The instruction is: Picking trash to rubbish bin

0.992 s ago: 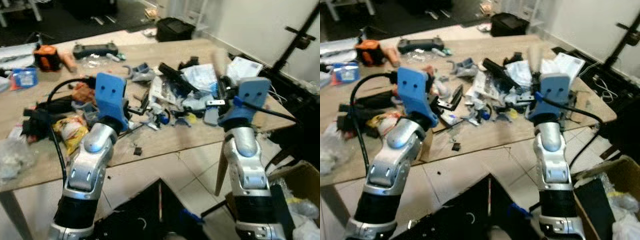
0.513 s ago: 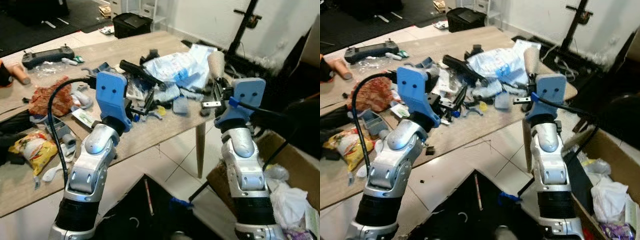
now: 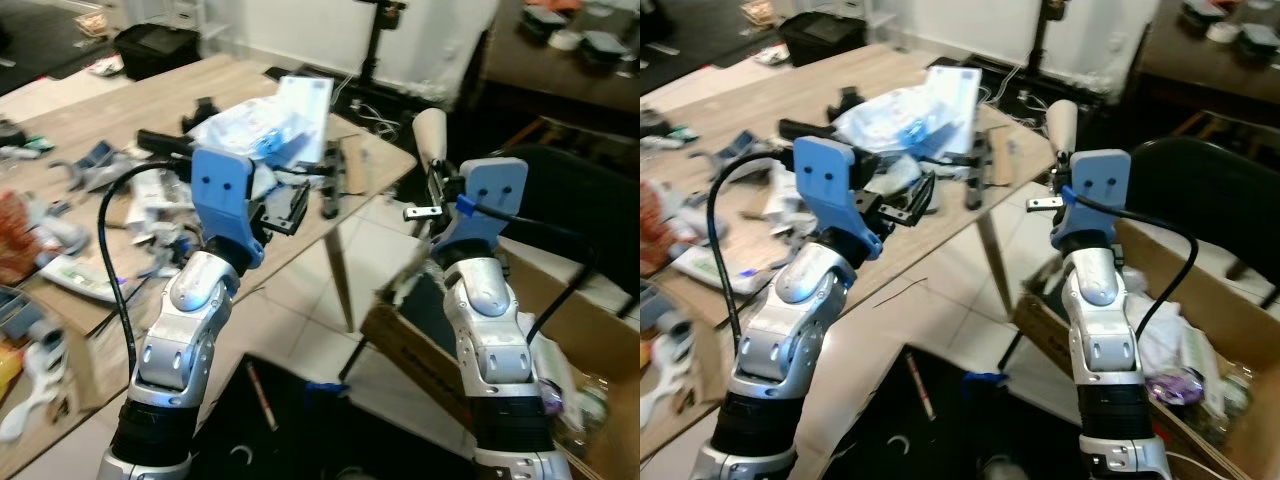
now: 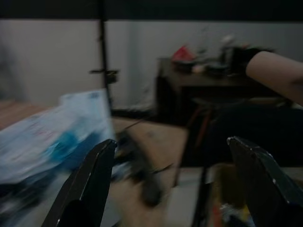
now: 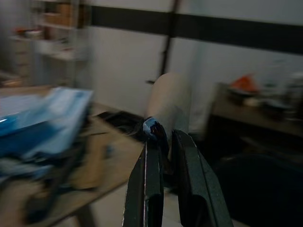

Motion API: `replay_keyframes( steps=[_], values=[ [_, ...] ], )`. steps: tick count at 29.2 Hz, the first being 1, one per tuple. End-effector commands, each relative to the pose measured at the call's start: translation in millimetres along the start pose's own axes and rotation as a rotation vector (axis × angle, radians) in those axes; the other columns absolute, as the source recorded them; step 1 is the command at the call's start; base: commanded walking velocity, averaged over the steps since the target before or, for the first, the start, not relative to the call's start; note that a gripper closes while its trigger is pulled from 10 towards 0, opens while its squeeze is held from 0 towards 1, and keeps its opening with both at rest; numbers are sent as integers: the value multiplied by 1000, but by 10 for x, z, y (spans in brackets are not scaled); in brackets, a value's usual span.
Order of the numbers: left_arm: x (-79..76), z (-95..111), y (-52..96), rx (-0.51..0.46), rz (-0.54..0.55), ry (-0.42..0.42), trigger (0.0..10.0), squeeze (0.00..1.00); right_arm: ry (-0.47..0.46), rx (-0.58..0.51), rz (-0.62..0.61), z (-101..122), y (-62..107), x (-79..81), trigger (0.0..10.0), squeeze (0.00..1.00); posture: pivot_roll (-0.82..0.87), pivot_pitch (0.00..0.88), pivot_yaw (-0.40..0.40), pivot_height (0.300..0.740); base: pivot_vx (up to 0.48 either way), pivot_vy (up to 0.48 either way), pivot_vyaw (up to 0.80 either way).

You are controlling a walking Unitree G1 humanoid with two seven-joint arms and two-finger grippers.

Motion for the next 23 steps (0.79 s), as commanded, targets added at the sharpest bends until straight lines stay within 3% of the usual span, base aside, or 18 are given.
replay_keyframes(
  steps=[1, 23],
  values=[
    [-41, -17, 12, 7, -15, 11, 10000, 0, -5, 7, -10, -4, 24, -18, 10000, 0, 17, 162, -13, 740, 0, 0, -800],
    [-141, -164, 79, 70, -62, 48, 10000, 0, -79, 98, -65, -170, 72, -135, 10000, 0, 4, 163, -9, 740, 0, 0, -800]
  ],
)
Point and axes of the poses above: a point about 5 cm out from each wrist's last joint towards the gripper, its own y axis pointing back from the gripper into the wrist, its own z axis along the axis of the wrist's last joint, x = y × z, the point moved 6 cm from there along -y, pointing out of the wrist towards the gripper, and after that the axes turned 5 degrees about y, right-handed, at the moved point
